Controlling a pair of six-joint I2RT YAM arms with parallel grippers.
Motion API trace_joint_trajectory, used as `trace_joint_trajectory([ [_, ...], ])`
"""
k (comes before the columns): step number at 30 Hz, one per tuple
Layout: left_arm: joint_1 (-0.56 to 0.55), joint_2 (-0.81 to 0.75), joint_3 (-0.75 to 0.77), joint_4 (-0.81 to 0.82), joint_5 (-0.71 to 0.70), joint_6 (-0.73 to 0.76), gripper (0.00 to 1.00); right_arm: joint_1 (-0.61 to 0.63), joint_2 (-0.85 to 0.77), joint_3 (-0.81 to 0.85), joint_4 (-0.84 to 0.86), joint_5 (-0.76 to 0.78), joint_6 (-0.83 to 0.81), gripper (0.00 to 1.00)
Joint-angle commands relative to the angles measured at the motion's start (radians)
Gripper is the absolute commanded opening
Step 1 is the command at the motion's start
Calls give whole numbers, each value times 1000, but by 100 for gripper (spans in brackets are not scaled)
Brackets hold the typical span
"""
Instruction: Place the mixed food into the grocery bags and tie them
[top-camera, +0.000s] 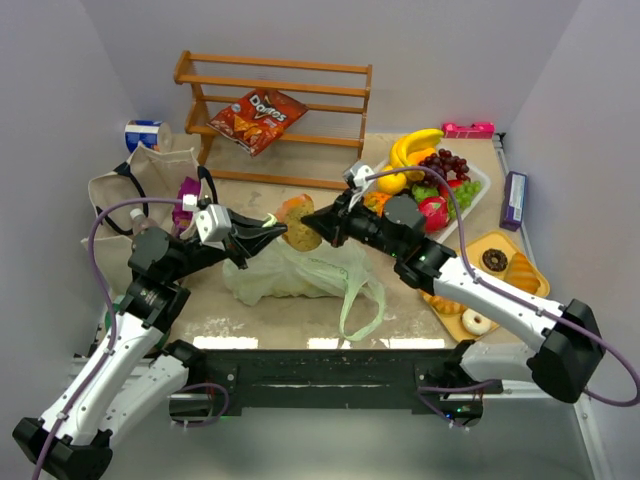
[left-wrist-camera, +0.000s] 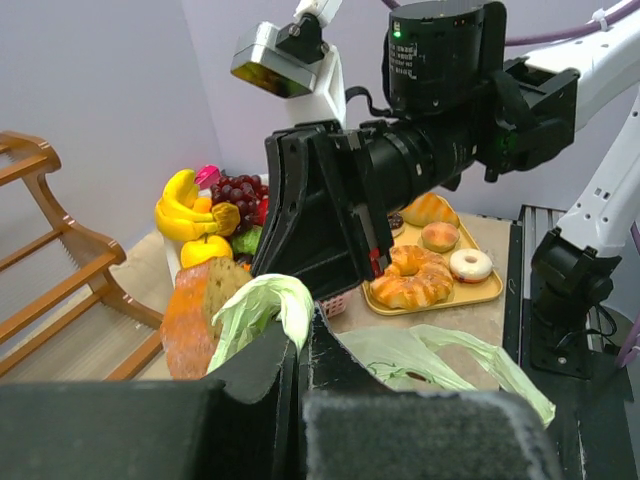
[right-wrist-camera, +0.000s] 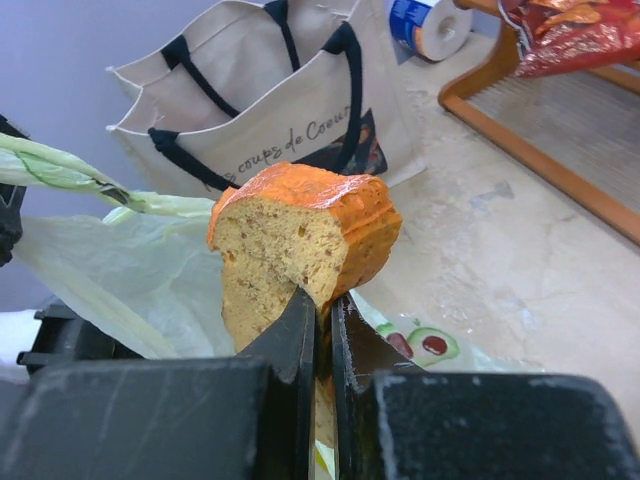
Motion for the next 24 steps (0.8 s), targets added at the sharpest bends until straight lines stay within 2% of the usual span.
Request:
trace_joint_trajectory([
  [1, 4, -2, 5, 48, 2, 31, 0, 74, 10, -21, 180, 19, -39, 0],
  [8, 4, 2, 13, 23, -29, 51, 0, 157, 13, -99, 161, 3, -20, 0],
  [14, 4, 5, 14, 25, -24, 46, 0, 183, 73, -99, 97, -8, -28, 0],
  [20, 4, 1, 11, 25, -24, 49, 0, 185, 243, 23, -42, 48, -60, 0],
  [24, 4, -4, 11, 20, -38, 57, 0, 183, 277, 63, -84, 64, -75, 2],
])
